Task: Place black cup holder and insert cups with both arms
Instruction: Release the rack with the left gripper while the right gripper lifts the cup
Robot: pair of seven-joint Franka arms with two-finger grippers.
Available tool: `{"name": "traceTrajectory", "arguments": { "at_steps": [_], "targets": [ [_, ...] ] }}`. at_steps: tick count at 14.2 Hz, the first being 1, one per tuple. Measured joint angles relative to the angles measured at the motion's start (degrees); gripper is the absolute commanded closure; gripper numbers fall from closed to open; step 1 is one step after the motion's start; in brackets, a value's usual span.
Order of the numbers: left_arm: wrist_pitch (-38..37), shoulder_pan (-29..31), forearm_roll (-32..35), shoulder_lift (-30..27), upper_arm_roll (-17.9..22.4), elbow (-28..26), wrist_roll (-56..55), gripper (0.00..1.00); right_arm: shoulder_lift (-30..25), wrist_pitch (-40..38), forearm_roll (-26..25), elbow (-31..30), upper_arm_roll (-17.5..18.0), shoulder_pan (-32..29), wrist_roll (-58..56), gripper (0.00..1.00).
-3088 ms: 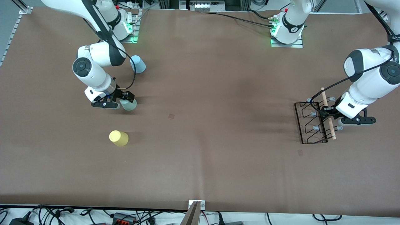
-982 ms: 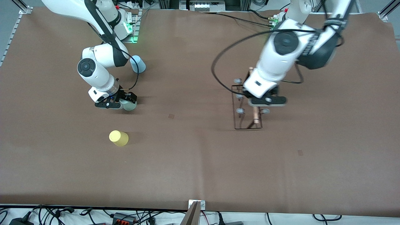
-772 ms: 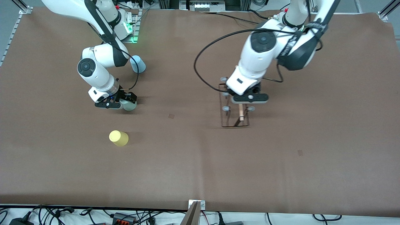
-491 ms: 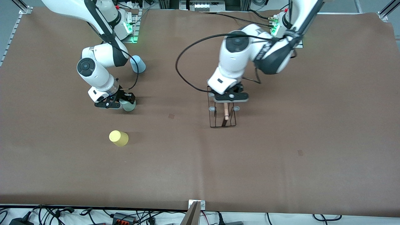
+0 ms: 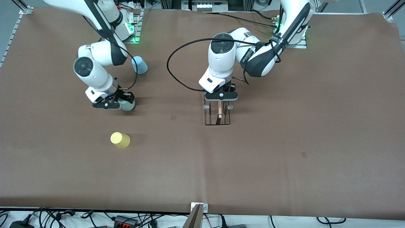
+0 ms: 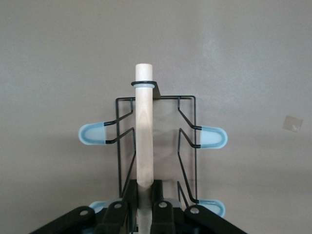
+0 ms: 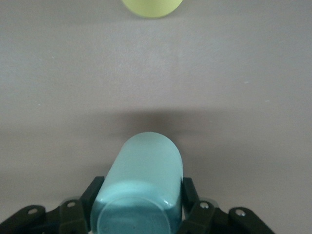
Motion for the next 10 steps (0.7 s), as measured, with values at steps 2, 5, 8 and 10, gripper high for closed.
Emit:
{"name": "traceTrajectory", "arguments": {
  "at_steps": [2,5,8,10],
  "targets": [
    [0.0,0.0,0.0,0.0,0.0,0.0,-0.4,0.98,-3.7,-3.9,-0.2,0.5,-0.1,-0.5,-0.2,0.79],
    [0.0,0.0,0.0,0.5,0.0,0.0,-0.6,0.98,-7.7,-11.4,-0.3,3.3,-0.1,-0.6,-0.5,0.79],
    [0.0,0.0,0.0,0.7,0.0,0.0,-0.6,0.51,-9.2,-23.8,-0.4,11.4,-0.1,-0.6,-1.4,0.78],
    [-0.1,-0.3,0.0,0.7,0.0,0.2,-0.6,0.08,-9.3,-31.4,-0.4,16.9,-0.1,-0.6,-1.7,0.78]
  ]
}}
